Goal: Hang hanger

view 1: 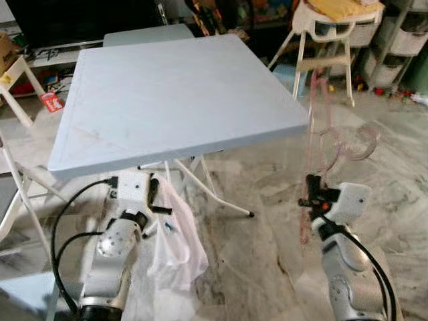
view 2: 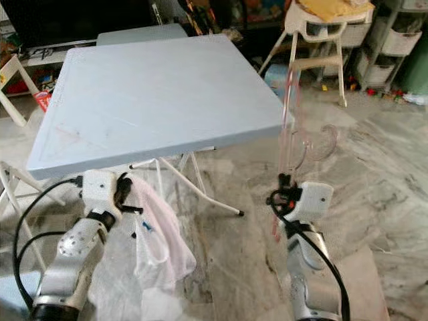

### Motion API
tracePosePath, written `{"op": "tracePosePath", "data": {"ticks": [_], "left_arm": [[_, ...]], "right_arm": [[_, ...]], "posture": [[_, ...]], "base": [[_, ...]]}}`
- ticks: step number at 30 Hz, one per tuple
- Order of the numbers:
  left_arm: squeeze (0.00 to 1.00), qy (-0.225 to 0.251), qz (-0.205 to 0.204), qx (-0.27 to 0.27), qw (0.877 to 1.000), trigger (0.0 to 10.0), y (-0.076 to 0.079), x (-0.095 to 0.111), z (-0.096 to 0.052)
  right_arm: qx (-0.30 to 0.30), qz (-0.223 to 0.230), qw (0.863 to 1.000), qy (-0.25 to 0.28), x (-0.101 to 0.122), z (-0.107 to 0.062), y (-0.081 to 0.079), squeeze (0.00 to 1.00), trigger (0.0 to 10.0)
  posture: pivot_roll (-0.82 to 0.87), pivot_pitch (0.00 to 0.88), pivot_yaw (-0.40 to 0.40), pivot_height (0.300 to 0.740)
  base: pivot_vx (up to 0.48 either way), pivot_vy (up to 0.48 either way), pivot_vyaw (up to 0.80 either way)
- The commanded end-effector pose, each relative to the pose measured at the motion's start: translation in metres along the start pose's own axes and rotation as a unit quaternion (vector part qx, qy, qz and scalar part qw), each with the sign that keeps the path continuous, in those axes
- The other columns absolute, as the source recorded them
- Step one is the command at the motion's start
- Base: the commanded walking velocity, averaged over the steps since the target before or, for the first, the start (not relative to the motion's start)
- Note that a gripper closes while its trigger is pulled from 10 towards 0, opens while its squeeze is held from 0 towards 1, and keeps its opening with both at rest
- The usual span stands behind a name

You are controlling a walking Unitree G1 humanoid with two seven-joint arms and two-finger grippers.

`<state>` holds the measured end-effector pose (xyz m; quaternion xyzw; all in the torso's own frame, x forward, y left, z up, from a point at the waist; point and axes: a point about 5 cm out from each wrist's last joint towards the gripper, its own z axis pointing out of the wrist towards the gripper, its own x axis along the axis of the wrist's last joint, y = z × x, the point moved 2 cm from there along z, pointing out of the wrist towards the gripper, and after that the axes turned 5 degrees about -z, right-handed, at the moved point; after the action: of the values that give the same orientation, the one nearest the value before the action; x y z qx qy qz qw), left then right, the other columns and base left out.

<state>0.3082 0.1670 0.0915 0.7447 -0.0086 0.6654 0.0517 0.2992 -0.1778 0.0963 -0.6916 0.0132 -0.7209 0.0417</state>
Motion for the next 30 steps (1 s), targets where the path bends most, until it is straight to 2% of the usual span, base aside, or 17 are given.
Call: {"op": "tracePosePath", "data": {"ticks": [1,8,11,19,25,28,30], "left_arm": [[0.00,0.013,0.003,-0.004,1.000,10.0,0.007,0.001,-0.001],[0.00,0.016,-0.003,-0.005,1.000,10.0,0.015,-0.002,-0.006],[0.00,0.032,0.005,-0.001,0.999,10.0,0.012,0.008,-0.001],[0.00,0.053,0.001,0.007,0.999,10.0,0.009,0.021,0.007],[0.00,0.083,-0.008,-0.003,0.997,10.0,0.018,0.042,0.012],[0.00,0.116,-0.008,-0.013,0.993,10.0,0.026,0.063,0.014],[0.00,0.124,-0.009,-0.014,0.992,10.0,0.028,0.068,0.015]], "right_arm": [[-0.004,-0.013,1.000,0.002,0.003,0.000,0.009,0.00,10.0],[0.003,-0.013,1.000,0.003,0.004,0.002,0.007,0.00,10.0],[0.016,-0.013,1.000,-0.002,0.002,0.002,0.001,0.00,10.0],[0.020,-0.017,1.000,-0.004,0.002,0.002,0.002,0.00,10.0],[0.018,-0.021,1.000,-0.005,0.003,0.001,0.004,0.00,10.0],[0.017,-0.022,1.000,-0.006,0.003,0.001,0.006,0.00,10.0],[0.018,-0.023,1.000,-0.007,0.003,0.001,0.006,0.00,10.0]], "posture": [[0.04,0.083,0.004,0.740],[0.04,0.091,-0.022,0.740],[0.04,0.096,-0.034,0.740],[0.03,0.090,-0.038,0.740],[0.02,0.084,-0.041,0.740],[0.02,0.086,-0.041,0.740],[0.02,0.086,-0.041,0.740]], "base": [[0.349,0.000,0.60],[0.349,0.000,0.41],[0.349,0.000,0.00],[0.350,0.000,0.00],[0.349,0.000,0.00],[0.340,0.000,0.00],[0.343,0.000,0.00]]}}
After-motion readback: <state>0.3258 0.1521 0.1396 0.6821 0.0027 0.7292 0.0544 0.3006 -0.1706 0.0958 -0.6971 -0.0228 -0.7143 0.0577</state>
